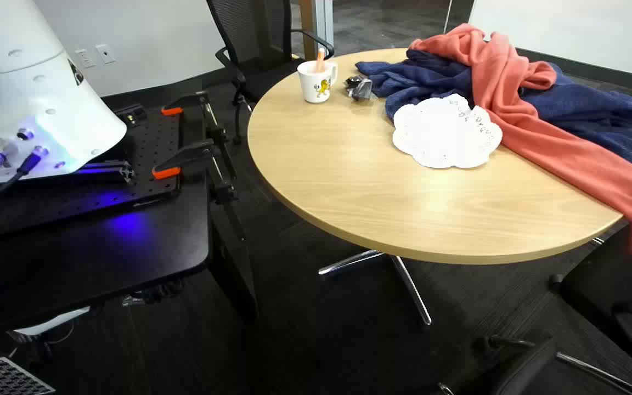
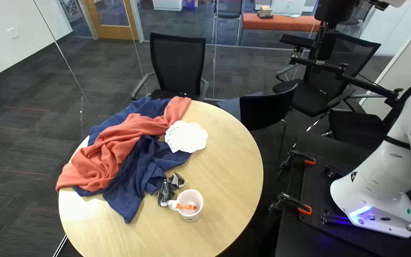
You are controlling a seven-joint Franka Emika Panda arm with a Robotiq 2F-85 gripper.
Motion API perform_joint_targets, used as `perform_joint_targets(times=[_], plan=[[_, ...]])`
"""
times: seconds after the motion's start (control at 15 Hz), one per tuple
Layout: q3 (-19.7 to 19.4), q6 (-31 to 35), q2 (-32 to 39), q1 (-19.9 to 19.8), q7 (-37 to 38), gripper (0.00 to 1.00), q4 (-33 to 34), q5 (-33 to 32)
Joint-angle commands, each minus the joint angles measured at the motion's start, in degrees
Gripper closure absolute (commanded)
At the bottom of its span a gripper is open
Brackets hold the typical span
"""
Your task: Remove the marker from the mug cup and place it on the table
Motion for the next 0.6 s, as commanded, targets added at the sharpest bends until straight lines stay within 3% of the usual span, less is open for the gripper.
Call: perform_joint_targets(times=[0.0, 0.53], plan=[[-0.01, -0.11, 0.03, 0.05, 0.03, 0.00, 0.12, 0.01], [0.48, 3.00, 0.10, 1.77, -1.48, 0.00, -1.23, 0.34]])
